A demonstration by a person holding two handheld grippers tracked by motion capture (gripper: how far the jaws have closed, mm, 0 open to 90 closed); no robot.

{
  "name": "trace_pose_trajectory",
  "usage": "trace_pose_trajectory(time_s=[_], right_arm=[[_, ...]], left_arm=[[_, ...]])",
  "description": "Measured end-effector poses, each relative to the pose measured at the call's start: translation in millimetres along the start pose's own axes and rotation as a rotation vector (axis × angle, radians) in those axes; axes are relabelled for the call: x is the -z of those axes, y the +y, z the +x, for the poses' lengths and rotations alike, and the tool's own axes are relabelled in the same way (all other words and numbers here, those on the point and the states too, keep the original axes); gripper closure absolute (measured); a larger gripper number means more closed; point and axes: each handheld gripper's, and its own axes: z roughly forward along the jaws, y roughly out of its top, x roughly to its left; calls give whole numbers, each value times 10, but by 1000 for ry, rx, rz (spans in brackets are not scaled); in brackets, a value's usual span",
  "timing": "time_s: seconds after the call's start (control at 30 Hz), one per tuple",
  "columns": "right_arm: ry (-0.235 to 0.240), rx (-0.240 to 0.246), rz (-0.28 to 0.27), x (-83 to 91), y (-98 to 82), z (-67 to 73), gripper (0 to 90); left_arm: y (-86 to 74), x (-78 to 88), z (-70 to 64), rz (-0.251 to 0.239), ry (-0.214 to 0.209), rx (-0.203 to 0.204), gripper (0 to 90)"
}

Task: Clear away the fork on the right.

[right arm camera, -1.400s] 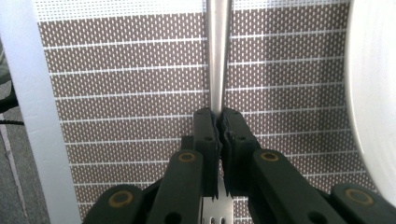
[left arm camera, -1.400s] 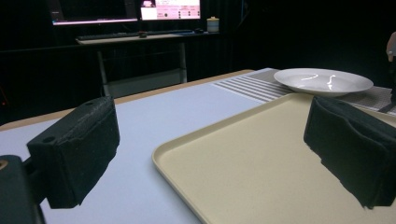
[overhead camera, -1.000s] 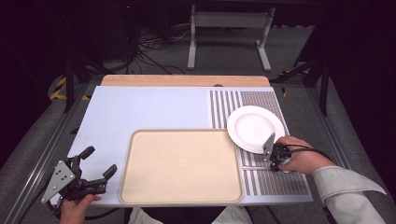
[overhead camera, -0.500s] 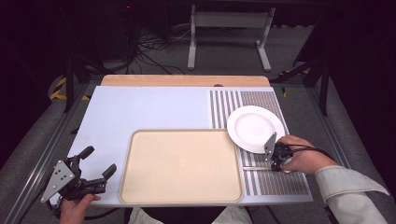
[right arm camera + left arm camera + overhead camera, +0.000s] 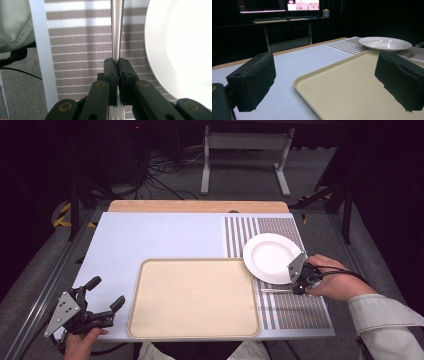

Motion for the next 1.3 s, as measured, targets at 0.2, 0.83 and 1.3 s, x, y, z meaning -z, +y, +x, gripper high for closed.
trace_pose_trajectory(time_s=[0.2,0.83,1.3], right_arm=[[-26,30,-43,168,171,-40,869],[-47,132,-122,276,957,-246,868],[-22,160,-149,6,1366,-394,868]], left_arm=[[1,2,0,0,1,0,42],[-3,17,17,-3,1,3,42],[-7,9,18,-1,-1,4,41]])
